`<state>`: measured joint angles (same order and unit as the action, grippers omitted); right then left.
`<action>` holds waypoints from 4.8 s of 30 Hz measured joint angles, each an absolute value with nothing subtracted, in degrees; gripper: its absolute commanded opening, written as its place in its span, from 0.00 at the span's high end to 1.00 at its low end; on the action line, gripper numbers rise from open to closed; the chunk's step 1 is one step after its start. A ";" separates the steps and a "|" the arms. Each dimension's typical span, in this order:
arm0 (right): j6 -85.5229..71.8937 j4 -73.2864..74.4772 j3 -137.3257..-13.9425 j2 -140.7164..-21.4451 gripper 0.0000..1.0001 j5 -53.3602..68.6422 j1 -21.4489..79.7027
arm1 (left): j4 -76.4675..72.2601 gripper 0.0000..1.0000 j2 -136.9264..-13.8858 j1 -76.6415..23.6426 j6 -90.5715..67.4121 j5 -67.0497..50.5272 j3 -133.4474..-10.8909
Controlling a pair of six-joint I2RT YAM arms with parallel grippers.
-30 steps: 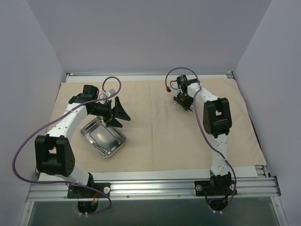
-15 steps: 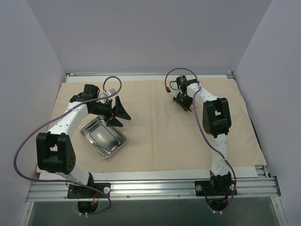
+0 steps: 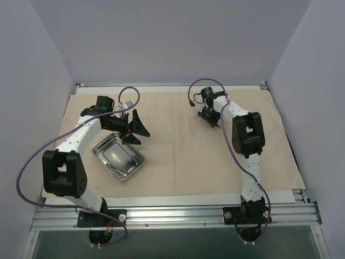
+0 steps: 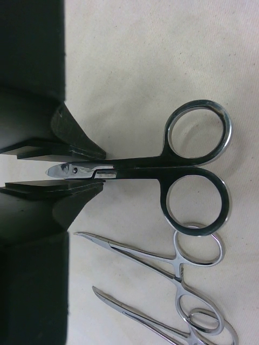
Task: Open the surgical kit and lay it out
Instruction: Place the medical item in the surgical kit, then pick up the medical item from the container, then place the medical item in the surgical kit.
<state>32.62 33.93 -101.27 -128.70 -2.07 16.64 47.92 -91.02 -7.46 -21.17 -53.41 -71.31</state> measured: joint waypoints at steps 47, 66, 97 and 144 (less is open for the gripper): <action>18.37 32.08 -109.86 -123.90 0.53 -9.23 19.46 | 48.99 0.06 -87.31 -7.05 -23.64 -38.57 -71.50; -8.10 0.89 -71.20 -83.70 0.00 -1.17 36.88 | 56.60 0.11 -83.05 -6.11 -23.81 -20.36 -69.34; -7.14 5.48 -75.75 -85.82 0.05 -0.97 37.06 | 60.66 0.36 -88.12 -5.89 -52.21 -5.56 -57.08; -24.16 17.69 -99.81 -110.89 0.27 22.35 33.67 | 46.02 0.98 -80.36 -13.87 -35.29 -18.90 -69.60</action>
